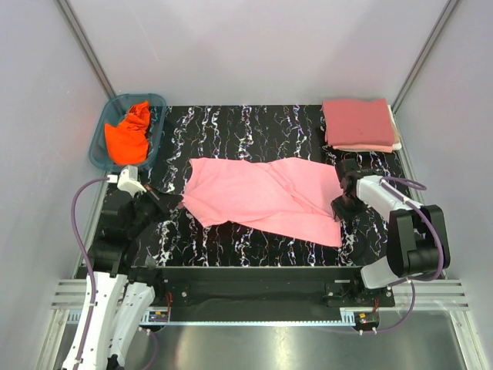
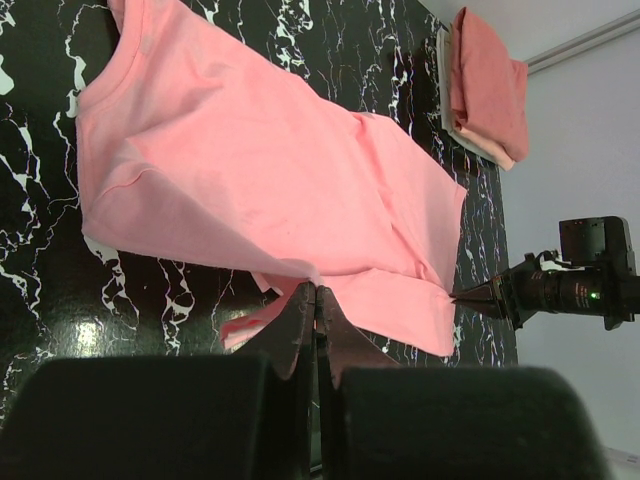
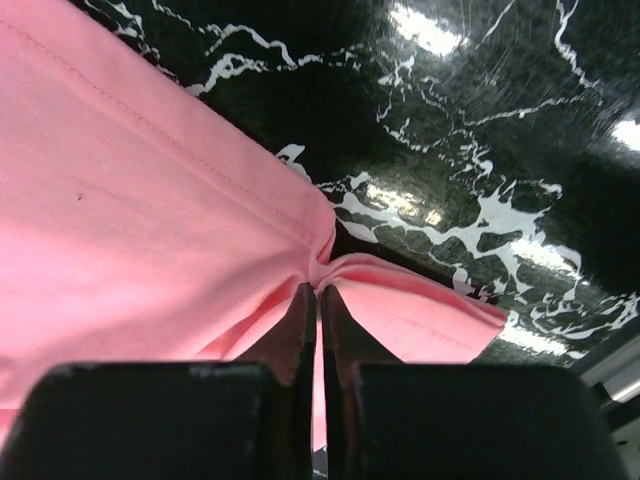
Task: Fold and stack the t-shirts
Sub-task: Flatten the tshirt out
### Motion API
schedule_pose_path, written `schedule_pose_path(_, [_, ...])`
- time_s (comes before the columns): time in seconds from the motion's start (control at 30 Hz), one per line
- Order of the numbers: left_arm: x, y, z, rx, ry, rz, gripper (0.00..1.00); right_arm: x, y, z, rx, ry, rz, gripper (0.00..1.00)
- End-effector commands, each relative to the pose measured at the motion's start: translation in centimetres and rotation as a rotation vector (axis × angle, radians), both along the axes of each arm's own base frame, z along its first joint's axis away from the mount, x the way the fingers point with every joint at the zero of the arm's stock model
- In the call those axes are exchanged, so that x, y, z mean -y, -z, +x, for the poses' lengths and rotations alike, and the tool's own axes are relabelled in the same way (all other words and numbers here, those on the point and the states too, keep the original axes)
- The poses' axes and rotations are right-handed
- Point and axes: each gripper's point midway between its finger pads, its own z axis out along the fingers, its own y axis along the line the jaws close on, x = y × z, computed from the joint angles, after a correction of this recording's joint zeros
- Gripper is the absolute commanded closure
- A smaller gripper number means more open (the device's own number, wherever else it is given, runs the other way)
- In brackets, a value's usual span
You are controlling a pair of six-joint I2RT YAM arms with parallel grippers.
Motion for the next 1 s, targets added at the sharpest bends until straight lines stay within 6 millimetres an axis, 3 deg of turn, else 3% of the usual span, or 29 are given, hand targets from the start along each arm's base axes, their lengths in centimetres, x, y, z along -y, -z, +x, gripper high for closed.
schedule_pose_path(0.0, [0.2, -1.9, 0.7, 0.079, 0.016, 0.006, 1.00, 1.2, -2.4, 1.8, 0.101, 0.009, -0.058, 1.00])
schedule_pose_path(0.1, [0.3, -2.4, 0.9, 0.082, 0.021, 0.002, 1.00, 1.4, -4.3, 2.4, 0.161, -0.032, -0.075, 1.00])
schedule_pose_path(0.2, [0.2, -3.6, 1.3, 0.099, 0.012, 0.003, 1.00, 1.7, -9.5, 4.0, 0.316, -0.094, -0.095, 1.00])
schedule_pose_path(0.27, [-0.1, -5.3, 1.8, 0.131, -0.005, 0.016, 1.00, 1.7, -11.8, 4.4, 0.375, -0.160, -0.108, 1.00])
schedule_pose_path(0.3, [-0.2, -6.0, 2.0, 0.144, -0.010, 0.021, 1.00, 1.7, -14.1, 4.7, 0.436, -0.172, -0.115, 1.00])
schedule_pose_path(0.37, [-0.4, -8.3, 2.6, 0.183, -0.024, 0.031, 1.00, 2.0, -16.1, 4.5, 0.485, -0.189, -0.136, 1.00])
schedule_pose_path(0.4, [-0.5, -10.5, 2.6, 0.225, -0.028, 0.030, 1.00, 2.2, -18.3, 4.5, 0.549, -0.196, -0.147, 1.00])
schedule_pose_path(0.47, [-0.7, -12.2, 3.4, 0.247, -0.038, 0.047, 1.00, 2.5, -20.6, 4.3, 0.602, -0.248, -0.181, 1.00])
schedule_pose_path(0.5, [-0.8, -15.1, 3.1, 0.304, -0.045, 0.043, 1.00, 2.7, -23.2, 4.2, 0.671, -0.252, -0.197, 1.00])
schedule_pose_path(0.57, [-1.0, -17.5, 3.8, 0.328, -0.054, 0.054, 1.00, 2.8, -26.0, 3.9, 0.735, -0.309, -0.230, 1.00])
schedule_pose_path(0.6, [-1.1, -21.0, 3.0, 0.391, -0.056, 0.050, 1.00, 2.7, -28.9, 3.6, 0.813, -0.326, -0.237, 1.00])
schedule_pose_path(0.67, [-1.1, -23.5, 3.1, 0.422, -0.057, 0.050, 1.00, 2.6, -31.4, 2.9, 0.863, -0.378, -0.261, 1.00])
schedule_pose_path(0.7, [-0.9, -26.3, 1.9, 0.476, -0.039, 0.036, 1.00, 2.5, -33.0, 2.2, 0.906, -0.391, -0.258, 1.00])
schedule_pose_path(0.77, [-0.4, -27.5, 1.7, 0.481, -0.012, 0.018, 1.00, 2.3, -33.5, 1.4, 0.923, -0.405, -0.249, 1.00])
schedule_pose_path(0.83, [0.4, -27.8, 1.0, 0.476, 0.031, -0.018, 1.00, 1.5, -32.6, 0.3, 0.911, -0.432, -0.198, 1.00])
schedule_pose_path(0.97, [1.4, -25.2, 0.2, 0.425, 0.093, -0.040, 1.00, -0.3, -29.2, -0.7, 0.868, -0.477, -0.091, 1.00])
